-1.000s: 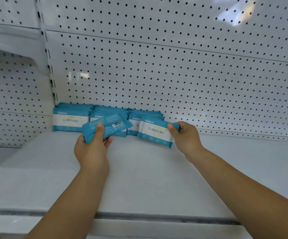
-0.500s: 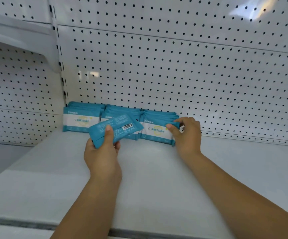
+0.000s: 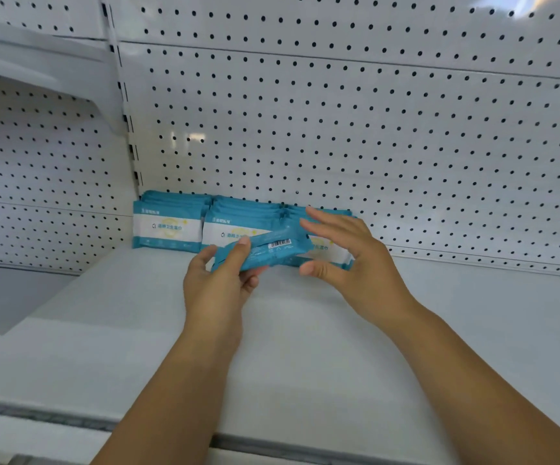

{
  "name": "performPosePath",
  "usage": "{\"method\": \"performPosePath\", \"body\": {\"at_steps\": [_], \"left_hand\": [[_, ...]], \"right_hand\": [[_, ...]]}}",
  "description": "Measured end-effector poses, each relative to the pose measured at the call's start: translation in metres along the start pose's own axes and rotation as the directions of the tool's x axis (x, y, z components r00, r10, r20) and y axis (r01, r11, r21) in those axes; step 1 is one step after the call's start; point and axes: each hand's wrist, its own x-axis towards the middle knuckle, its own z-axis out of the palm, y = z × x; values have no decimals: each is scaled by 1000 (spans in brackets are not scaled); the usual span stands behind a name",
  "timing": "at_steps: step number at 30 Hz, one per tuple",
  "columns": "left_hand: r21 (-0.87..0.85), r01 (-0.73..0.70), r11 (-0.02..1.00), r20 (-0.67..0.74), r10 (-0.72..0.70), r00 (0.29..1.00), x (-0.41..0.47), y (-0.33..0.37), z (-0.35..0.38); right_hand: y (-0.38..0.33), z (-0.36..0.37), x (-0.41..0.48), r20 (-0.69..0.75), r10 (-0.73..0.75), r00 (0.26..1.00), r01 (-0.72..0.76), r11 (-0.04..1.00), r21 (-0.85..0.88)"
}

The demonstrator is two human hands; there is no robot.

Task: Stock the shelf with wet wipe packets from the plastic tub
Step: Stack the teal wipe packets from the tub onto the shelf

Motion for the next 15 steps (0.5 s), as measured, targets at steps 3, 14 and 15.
{"method": "performPosePath", "body": {"at_steps": [3,14,15], "left_hand": [[92,-10,996,87,2,996,-6,-1,2],[450,-282,847,126,253,959,-8,-9,1],[459,-291,840,141,255,957,-9,-9,0]], "right_hand": [[2,4,-1,-47,-11,999,13,998,55],[11,-4,1,-179,400,899,-302,860,411],[11,-3,1,-165,416,894,-316,848,426]]}}
